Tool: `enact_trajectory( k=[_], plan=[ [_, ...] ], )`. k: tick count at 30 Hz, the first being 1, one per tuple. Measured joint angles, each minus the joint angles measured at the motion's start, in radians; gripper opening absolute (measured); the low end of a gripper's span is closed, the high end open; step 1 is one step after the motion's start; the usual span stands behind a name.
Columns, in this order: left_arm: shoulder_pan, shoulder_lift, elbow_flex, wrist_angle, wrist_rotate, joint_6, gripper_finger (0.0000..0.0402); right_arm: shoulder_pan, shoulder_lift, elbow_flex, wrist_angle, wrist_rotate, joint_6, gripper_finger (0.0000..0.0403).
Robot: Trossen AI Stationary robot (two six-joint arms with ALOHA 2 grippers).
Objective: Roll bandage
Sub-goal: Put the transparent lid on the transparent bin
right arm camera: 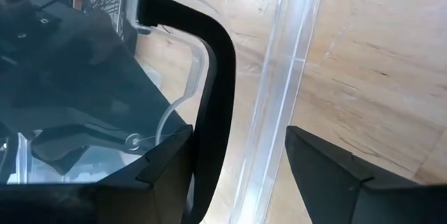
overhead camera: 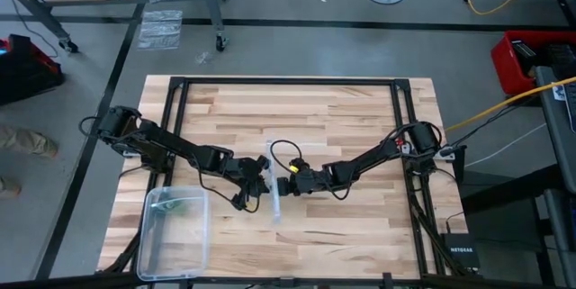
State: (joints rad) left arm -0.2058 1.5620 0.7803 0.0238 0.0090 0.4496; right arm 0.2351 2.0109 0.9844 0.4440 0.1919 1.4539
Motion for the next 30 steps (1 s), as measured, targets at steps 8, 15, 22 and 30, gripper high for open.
enact_trajectory(
  k=[8, 15, 22, 30],
  plan=[
    [0.000, 0.000, 0.000, 0.003, -0.001, -0.001, 0.0000, -0.019, 0.000, -0.001, 0.007, -0.029, -0.045, 0.0218],
    [0.000, 0.000, 0.000, 0.009, -0.003, -0.005, 0.0000, -0.019, -0.001, 0.002, 0.010, -0.038, -0.049, 0.0142],
    [0.001, 0.000, 0.000, 0.010, -0.002, -0.011, 0.0000, -0.021, -0.002, 0.003, 0.018, -0.064, -0.072, 0.0095],
    [0.001, 0.000, 0.000, 0.011, -0.001, -0.023, 0.0000, -0.021, -0.002, 0.001, 0.034, -0.071, -0.071, 0.0070]
  ],
)
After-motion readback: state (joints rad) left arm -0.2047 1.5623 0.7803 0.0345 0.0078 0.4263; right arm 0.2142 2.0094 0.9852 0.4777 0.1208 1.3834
